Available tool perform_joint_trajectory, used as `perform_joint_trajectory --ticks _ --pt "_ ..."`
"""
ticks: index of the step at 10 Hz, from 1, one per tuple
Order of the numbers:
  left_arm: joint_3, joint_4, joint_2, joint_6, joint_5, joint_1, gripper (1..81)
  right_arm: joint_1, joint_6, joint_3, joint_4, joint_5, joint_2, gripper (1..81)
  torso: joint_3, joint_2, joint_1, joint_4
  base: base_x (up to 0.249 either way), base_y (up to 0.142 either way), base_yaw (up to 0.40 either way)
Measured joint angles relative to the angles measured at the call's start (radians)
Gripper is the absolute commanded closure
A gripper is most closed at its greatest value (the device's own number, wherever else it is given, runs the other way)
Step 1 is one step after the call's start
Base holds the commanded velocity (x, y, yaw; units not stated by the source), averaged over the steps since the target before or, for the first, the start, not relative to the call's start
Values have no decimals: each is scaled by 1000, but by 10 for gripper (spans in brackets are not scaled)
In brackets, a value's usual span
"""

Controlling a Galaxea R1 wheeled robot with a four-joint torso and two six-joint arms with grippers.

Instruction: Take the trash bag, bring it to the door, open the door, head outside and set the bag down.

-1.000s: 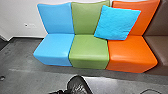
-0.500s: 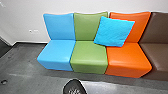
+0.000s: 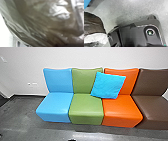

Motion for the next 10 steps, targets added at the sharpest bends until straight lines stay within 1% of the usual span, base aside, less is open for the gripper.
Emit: perform_joint_trajectory --ticks 1,2,3,4,5,6,7,9,10 --pt "-3 0 0 10 -8 25 811 -28 -14 -8 0 20 11 10 27 37 -25 -15 0 0 0" --pt "-5 0 0 29 -9 56 811 -58 -27 -18 0 41 24 10 57 75 -50 -30 0 0 0" --pt "-13 0 0 37 -7 83 811 -87 -40 -29 0 62 36 10 85 111 -74 -40 0 0 0" --pt "-27 0 1 49 -8 101 811 -118 -50 -44 1 75 50 10 114 147 -98 -44 0 0 0" --pt "-47 0 1 53 -11 116 811 -142 -60 -65 1 89 69 10 132 179 -120 -45 0 0 0" --pt "-79 0 8 59 -20 139 811 -168 -67 -98 1 99 103 10 139 207 -139 -45 0 0 0" --pt "-115 0 22 76 -30 167 811 -185 -74 -126 1 103 127 10 145 240 -161 -45 0 0 0" --pt "-166 0 54 96 -82 226 811 -206 -77 -189 -2 124 157 10 147 314 -209 -45 0 0 0" --pt "-193 0 80 107 -111 256 811 -227 -79 -230 -10 129 187 10 147 351 -233 -45 0 0 0"
